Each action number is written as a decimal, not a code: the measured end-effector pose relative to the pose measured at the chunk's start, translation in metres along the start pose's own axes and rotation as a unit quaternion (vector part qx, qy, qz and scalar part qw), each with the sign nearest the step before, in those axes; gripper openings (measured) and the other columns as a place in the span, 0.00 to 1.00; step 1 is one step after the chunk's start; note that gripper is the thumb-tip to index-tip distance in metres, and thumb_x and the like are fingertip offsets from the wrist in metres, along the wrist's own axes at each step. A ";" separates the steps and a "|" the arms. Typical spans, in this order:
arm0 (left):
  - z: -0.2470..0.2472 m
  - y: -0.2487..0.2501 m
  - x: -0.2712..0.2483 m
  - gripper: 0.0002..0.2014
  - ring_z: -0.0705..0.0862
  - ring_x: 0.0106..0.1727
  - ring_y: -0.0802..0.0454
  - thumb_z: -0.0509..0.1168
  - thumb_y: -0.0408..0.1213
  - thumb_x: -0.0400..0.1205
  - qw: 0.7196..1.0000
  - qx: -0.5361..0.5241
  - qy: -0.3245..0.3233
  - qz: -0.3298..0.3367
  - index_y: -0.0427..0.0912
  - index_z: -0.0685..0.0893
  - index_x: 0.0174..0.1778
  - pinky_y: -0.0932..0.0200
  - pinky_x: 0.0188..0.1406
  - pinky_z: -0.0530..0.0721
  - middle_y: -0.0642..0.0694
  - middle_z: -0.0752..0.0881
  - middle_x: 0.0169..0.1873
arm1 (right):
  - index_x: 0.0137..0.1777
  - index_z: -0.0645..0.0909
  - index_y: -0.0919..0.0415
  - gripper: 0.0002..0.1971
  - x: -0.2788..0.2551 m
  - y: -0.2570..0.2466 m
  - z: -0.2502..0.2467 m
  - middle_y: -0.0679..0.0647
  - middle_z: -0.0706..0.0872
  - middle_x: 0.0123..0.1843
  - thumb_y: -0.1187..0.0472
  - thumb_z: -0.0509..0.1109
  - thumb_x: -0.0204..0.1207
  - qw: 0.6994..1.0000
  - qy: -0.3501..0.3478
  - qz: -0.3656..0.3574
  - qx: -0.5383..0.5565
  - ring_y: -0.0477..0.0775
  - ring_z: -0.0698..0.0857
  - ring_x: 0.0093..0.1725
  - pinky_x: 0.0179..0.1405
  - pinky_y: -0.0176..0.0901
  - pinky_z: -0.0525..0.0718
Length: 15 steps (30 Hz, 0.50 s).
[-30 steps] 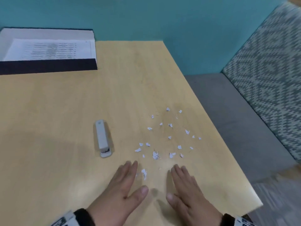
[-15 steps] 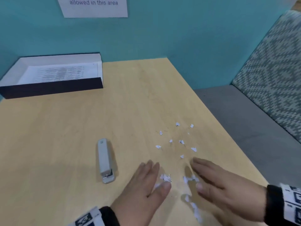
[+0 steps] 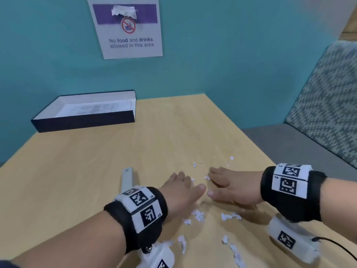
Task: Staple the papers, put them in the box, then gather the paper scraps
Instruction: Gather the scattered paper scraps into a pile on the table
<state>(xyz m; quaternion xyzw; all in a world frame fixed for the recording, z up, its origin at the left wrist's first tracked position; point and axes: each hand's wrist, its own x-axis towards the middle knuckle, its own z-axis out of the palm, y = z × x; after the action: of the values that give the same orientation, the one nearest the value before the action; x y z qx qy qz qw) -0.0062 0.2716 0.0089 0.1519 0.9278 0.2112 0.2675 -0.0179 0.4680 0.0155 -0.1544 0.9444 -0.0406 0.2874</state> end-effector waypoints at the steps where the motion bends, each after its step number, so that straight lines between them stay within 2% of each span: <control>1: 0.004 0.001 -0.007 0.39 0.57 0.84 0.43 0.41 0.65 0.82 0.999 -0.036 -0.037 0.010 0.42 0.63 0.82 0.49 0.81 0.56 0.43 0.60 0.83 | 0.76 0.67 0.63 0.33 -0.013 -0.002 0.007 0.57 0.69 0.77 0.37 0.51 0.83 1.000 -0.006 -0.006 0.007 0.58 0.66 0.78 0.76 0.55 0.65; 2: 0.008 0.003 -0.019 0.35 0.59 0.83 0.48 0.45 0.64 0.84 0.996 -0.067 -0.061 -0.002 0.45 0.63 0.82 0.53 0.81 0.58 0.49 0.60 0.83 | 0.72 0.72 0.59 0.30 -0.024 -0.003 0.011 0.56 0.74 0.72 0.36 0.54 0.81 1.000 0.000 -0.008 0.027 0.59 0.73 0.74 0.72 0.55 0.70; 3: 0.010 0.003 -0.020 0.34 0.62 0.82 0.51 0.48 0.64 0.84 0.996 -0.073 -0.059 -0.004 0.49 0.62 0.83 0.54 0.81 0.59 0.54 0.61 0.83 | 0.67 0.76 0.56 0.27 -0.031 -0.003 0.009 0.53 0.80 0.67 0.35 0.56 0.80 0.998 0.024 -0.013 0.051 0.60 0.78 0.68 0.68 0.54 0.75; 4: 0.004 0.004 -0.019 0.35 0.63 0.82 0.53 0.49 0.65 0.83 0.996 -0.082 -0.036 -0.005 0.50 0.60 0.84 0.55 0.81 0.59 0.56 0.60 0.83 | 0.67 0.76 0.52 0.26 -0.035 -0.003 0.004 0.49 0.82 0.66 0.35 0.58 0.79 0.996 0.062 -0.008 0.069 0.58 0.80 0.66 0.67 0.52 0.77; 6: -0.011 0.009 -0.006 0.36 0.59 0.84 0.52 0.49 0.63 0.84 0.998 -0.061 0.023 -0.001 0.48 0.57 0.84 0.55 0.81 0.56 0.53 0.57 0.85 | 0.78 0.69 0.50 0.30 -0.030 0.003 -0.009 0.47 0.76 0.76 0.36 0.59 0.79 0.988 0.136 0.029 0.068 0.53 0.77 0.73 0.72 0.47 0.72; 8: -0.019 0.011 0.015 0.35 0.57 0.84 0.49 0.47 0.61 0.85 0.998 -0.018 0.066 -0.008 0.44 0.56 0.85 0.52 0.81 0.56 0.47 0.56 0.85 | 0.82 0.64 0.55 0.33 -0.015 0.010 -0.020 0.52 0.69 0.82 0.38 0.57 0.81 0.981 0.171 0.072 0.052 0.54 0.71 0.78 0.75 0.48 0.68; 10: -0.019 0.011 0.037 0.35 0.60 0.83 0.44 0.45 0.61 0.85 0.998 0.024 0.060 -0.029 0.43 0.56 0.84 0.48 0.80 0.60 0.41 0.59 0.83 | 0.78 0.67 0.59 0.32 0.003 0.020 -0.024 0.57 0.70 0.81 0.38 0.54 0.82 0.981 0.152 0.110 0.038 0.58 0.73 0.75 0.73 0.52 0.70; 12: -0.012 0.013 0.050 0.34 0.64 0.79 0.39 0.45 0.61 0.84 0.996 0.083 0.036 -0.028 0.42 0.63 0.80 0.43 0.76 0.65 0.37 0.65 0.78 | 0.68 0.72 0.57 0.29 0.012 0.019 -0.018 0.56 0.74 0.76 0.35 0.53 0.81 0.988 0.102 0.117 0.016 0.58 0.77 0.67 0.66 0.52 0.72; 14: -0.005 0.017 0.046 0.35 0.66 0.74 0.39 0.44 0.63 0.82 0.992 0.123 -0.002 0.009 0.40 0.71 0.74 0.41 0.72 0.68 0.37 0.70 0.71 | 0.64 0.75 0.59 0.31 0.004 0.008 -0.009 0.52 0.75 0.70 0.33 0.53 0.78 0.995 0.059 0.079 -0.009 0.58 0.80 0.63 0.65 0.55 0.75; 15: -0.003 0.017 0.038 0.34 0.69 0.72 0.40 0.44 0.63 0.82 0.991 0.122 -0.022 0.050 0.40 0.75 0.70 0.42 0.71 0.70 0.37 0.72 0.68 | 0.62 0.77 0.59 0.30 -0.004 0.001 -0.005 0.50 0.77 0.65 0.33 0.55 0.77 0.998 0.043 0.054 -0.013 0.58 0.81 0.60 0.63 0.57 0.77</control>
<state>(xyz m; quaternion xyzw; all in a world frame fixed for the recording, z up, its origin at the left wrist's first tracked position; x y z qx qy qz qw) -0.0354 0.3006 0.0032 0.2337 0.9319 0.1062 0.2561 -0.0175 0.4705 0.0217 -0.1051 0.9634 -0.0190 0.2460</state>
